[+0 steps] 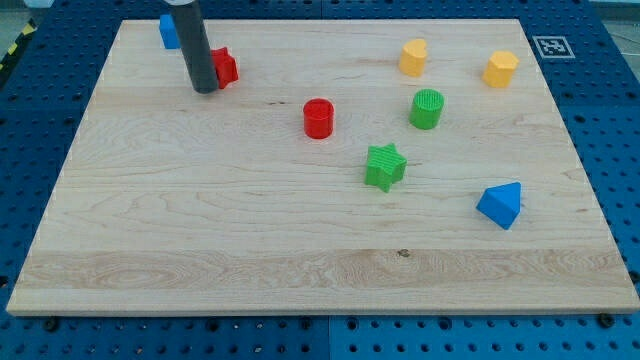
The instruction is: Touch the bottom of the red circle
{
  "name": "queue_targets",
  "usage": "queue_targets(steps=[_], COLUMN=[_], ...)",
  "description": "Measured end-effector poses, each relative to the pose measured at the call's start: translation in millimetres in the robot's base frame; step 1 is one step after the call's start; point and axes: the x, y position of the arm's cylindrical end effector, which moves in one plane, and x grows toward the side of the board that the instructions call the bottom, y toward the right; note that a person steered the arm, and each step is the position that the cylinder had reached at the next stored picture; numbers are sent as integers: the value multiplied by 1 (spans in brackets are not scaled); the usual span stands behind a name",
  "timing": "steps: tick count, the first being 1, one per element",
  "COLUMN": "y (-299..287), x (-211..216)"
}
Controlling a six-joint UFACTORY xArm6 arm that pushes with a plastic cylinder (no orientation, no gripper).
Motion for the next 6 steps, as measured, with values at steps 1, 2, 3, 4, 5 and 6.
queue_targets(steps=[1,2,3,4,5,6], y=[12,29,52,87,112,126], x=[2,9,26,40,76,107])
